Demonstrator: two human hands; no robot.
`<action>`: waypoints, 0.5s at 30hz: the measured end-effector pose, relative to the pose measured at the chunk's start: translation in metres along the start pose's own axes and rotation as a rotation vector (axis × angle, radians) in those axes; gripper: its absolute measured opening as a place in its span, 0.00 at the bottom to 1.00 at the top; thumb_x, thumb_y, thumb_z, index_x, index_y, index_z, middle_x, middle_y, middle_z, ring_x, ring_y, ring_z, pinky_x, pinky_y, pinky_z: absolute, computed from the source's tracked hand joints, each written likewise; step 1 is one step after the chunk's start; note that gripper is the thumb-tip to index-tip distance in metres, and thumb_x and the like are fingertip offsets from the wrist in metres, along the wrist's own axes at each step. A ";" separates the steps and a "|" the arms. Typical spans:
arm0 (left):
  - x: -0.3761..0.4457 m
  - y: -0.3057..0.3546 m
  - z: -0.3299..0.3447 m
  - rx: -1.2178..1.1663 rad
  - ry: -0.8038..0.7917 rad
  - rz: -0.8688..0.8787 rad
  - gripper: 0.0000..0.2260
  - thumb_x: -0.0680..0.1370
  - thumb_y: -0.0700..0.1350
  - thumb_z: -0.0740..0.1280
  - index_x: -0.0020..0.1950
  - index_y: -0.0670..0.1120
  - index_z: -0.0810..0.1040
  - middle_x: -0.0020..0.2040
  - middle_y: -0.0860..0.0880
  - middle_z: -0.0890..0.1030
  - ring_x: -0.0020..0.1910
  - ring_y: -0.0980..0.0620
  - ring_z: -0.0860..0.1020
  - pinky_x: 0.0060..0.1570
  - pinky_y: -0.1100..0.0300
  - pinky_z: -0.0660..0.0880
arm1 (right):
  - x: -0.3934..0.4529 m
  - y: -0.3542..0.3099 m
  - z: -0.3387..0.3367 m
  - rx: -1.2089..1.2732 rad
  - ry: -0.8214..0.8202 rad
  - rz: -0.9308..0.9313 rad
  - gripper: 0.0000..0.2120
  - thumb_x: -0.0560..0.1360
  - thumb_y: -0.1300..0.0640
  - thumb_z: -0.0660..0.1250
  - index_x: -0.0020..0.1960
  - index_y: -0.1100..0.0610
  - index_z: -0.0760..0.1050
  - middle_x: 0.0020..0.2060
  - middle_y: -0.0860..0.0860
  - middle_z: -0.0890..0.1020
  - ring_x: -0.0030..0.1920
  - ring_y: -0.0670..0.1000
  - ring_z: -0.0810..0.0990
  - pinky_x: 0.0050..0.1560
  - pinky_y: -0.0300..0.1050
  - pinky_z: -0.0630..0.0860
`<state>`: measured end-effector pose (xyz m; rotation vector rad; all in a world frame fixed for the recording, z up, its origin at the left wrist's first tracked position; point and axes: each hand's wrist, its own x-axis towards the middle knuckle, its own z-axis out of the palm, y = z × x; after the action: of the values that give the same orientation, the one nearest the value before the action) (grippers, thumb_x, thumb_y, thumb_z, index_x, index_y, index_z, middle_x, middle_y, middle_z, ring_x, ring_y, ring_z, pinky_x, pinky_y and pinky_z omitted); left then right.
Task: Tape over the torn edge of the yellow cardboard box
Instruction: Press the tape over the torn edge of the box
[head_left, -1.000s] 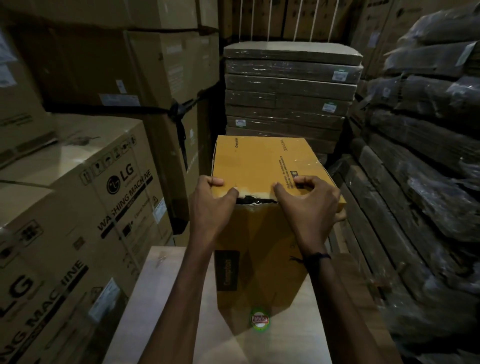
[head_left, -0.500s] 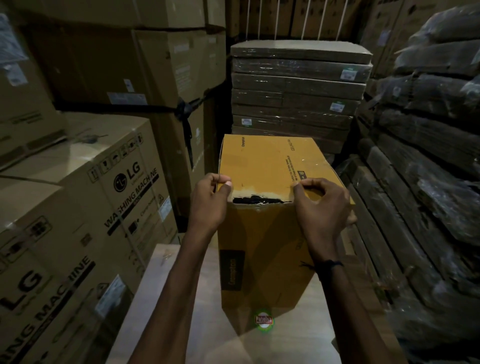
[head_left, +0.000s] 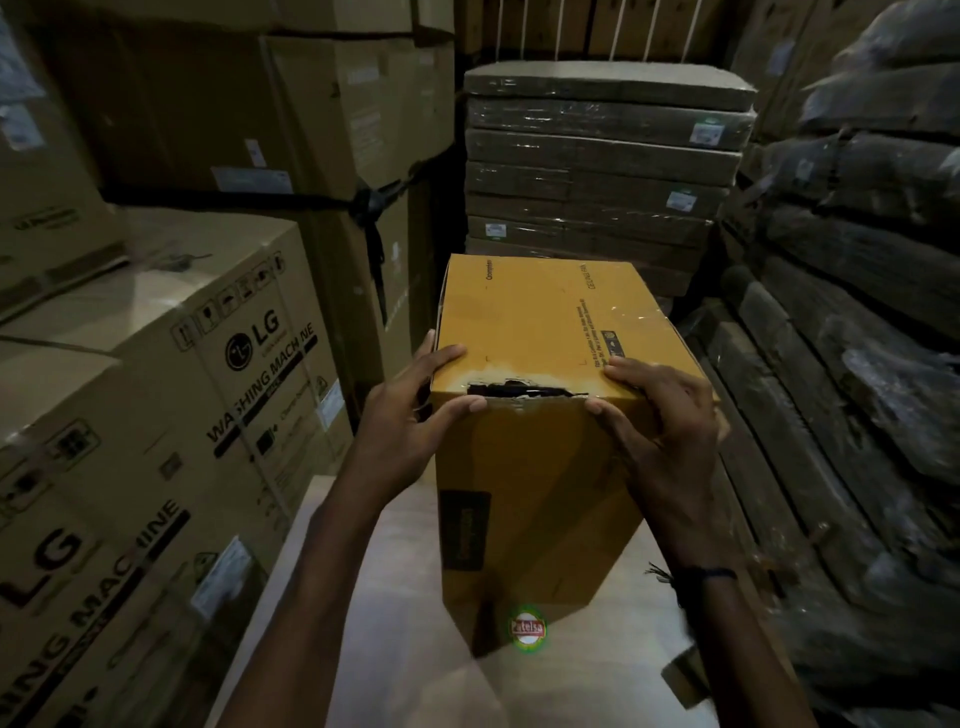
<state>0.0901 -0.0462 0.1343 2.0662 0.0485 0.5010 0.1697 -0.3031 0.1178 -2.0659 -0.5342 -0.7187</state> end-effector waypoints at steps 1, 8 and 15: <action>0.000 0.000 -0.001 0.018 -0.014 0.021 0.30 0.75 0.60 0.69 0.77 0.57 0.71 0.83 0.49 0.62 0.73 0.49 0.72 0.61 0.59 0.81 | 0.000 0.002 -0.001 -0.004 -0.019 -0.016 0.21 0.76 0.45 0.74 0.65 0.51 0.82 0.64 0.44 0.82 0.67 0.53 0.73 0.61 0.47 0.71; 0.002 -0.004 -0.014 -0.021 -0.162 -0.023 0.37 0.74 0.58 0.75 0.81 0.59 0.65 0.84 0.51 0.57 0.79 0.44 0.67 0.68 0.42 0.77 | 0.000 0.010 -0.021 0.008 -0.167 -0.073 0.32 0.69 0.48 0.81 0.71 0.50 0.79 0.70 0.41 0.78 0.72 0.50 0.71 0.69 0.48 0.72; 0.002 0.015 0.023 0.119 0.272 -0.081 0.46 0.58 0.74 0.77 0.73 0.57 0.76 0.77 0.49 0.73 0.74 0.45 0.73 0.61 0.46 0.82 | 0.002 -0.023 0.013 0.001 0.159 0.079 0.35 0.57 0.30 0.82 0.56 0.48 0.82 0.54 0.40 0.81 0.61 0.49 0.77 0.56 0.42 0.74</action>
<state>0.0979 -0.0722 0.1375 2.0882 0.3285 0.7411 0.1609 -0.2798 0.1270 -1.9964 -0.3613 -0.8271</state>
